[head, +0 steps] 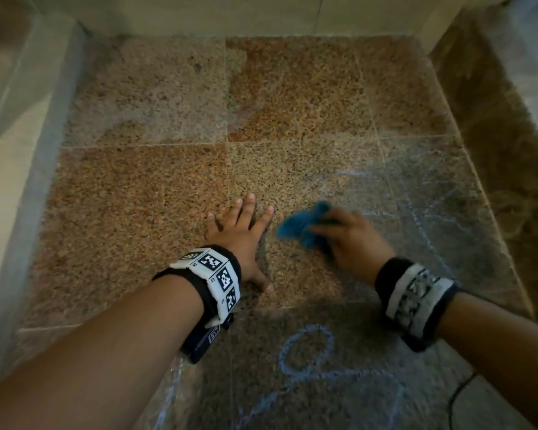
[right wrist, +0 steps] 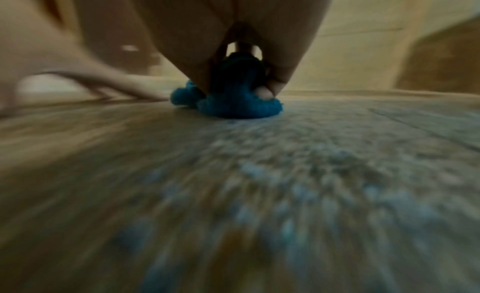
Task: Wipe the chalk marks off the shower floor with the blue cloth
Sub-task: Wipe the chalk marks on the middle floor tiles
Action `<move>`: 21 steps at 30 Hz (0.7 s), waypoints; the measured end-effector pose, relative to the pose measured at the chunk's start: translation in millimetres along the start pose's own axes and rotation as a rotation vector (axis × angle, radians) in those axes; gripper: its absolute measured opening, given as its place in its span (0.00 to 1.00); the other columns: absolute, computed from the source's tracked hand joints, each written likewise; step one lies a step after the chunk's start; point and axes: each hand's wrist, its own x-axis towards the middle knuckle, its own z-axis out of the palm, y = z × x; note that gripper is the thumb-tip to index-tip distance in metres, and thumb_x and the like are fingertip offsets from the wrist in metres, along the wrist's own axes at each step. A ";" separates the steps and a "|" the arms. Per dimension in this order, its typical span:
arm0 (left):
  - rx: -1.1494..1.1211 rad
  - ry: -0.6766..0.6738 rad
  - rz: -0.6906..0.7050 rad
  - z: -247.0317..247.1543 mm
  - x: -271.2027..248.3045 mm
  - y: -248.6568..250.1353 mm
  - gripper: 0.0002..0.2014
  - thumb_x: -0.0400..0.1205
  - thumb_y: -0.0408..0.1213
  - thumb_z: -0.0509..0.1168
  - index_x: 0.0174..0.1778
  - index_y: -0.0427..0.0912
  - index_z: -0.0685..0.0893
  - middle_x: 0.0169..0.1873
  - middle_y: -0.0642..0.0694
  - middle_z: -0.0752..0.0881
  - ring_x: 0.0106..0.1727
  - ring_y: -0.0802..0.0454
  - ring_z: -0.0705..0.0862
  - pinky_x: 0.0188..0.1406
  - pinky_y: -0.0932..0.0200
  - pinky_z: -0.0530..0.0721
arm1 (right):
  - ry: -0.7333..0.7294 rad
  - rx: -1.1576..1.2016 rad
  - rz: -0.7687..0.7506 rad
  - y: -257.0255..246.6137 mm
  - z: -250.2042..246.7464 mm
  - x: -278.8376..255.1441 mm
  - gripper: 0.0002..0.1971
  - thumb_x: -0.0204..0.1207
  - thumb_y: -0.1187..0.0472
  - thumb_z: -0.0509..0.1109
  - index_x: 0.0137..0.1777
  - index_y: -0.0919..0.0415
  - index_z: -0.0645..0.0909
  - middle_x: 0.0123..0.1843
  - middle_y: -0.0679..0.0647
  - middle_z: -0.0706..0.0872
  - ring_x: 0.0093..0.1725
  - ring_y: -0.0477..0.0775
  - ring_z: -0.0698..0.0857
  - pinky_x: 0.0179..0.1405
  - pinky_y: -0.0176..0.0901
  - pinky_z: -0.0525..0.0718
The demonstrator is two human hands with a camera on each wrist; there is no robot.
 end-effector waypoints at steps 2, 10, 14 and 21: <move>0.000 -0.003 -0.001 -0.8 0.5 -0.4 0.72 0.59 0.69 0.76 0.80 0.58 0.24 0.76 0.47 0.17 0.79 0.43 0.22 0.74 0.26 0.32 | 0.098 0.081 0.257 14.8 -15.5 13.7 0.17 0.76 0.69 0.67 0.64 0.58 0.84 0.68 0.61 0.77 0.61 0.71 0.78 0.67 0.56 0.76; 0.001 -0.010 -0.012 -0.9 -0.8 0.3 0.71 0.59 0.69 0.76 0.79 0.60 0.24 0.76 0.49 0.17 0.79 0.44 0.22 0.75 0.26 0.33 | -0.143 0.047 0.272 3.1 -30.8 5.0 0.32 0.77 0.63 0.64 0.81 0.48 0.59 0.80 0.52 0.63 0.74 0.61 0.67 0.71 0.43 0.65; -0.007 -0.002 -0.014 -0.6 -0.7 0.7 0.71 0.59 0.68 0.77 0.79 0.60 0.24 0.76 0.49 0.17 0.79 0.44 0.21 0.75 0.27 0.33 | -0.253 0.160 0.045 5.9 -43.5 11.7 0.28 0.76 0.73 0.61 0.76 0.53 0.71 0.81 0.51 0.64 0.78 0.56 0.66 0.71 0.27 0.56; 0.000 -0.006 -0.021 -2.1 -3.2 1.5 0.71 0.60 0.68 0.77 0.79 0.60 0.24 0.76 0.49 0.17 0.79 0.44 0.22 0.76 0.27 0.34 | -0.284 -0.084 0.052 13.4 -34.6 42.5 0.21 0.80 0.66 0.60 0.70 0.49 0.77 0.78 0.55 0.68 0.72 0.66 0.70 0.76 0.51 0.64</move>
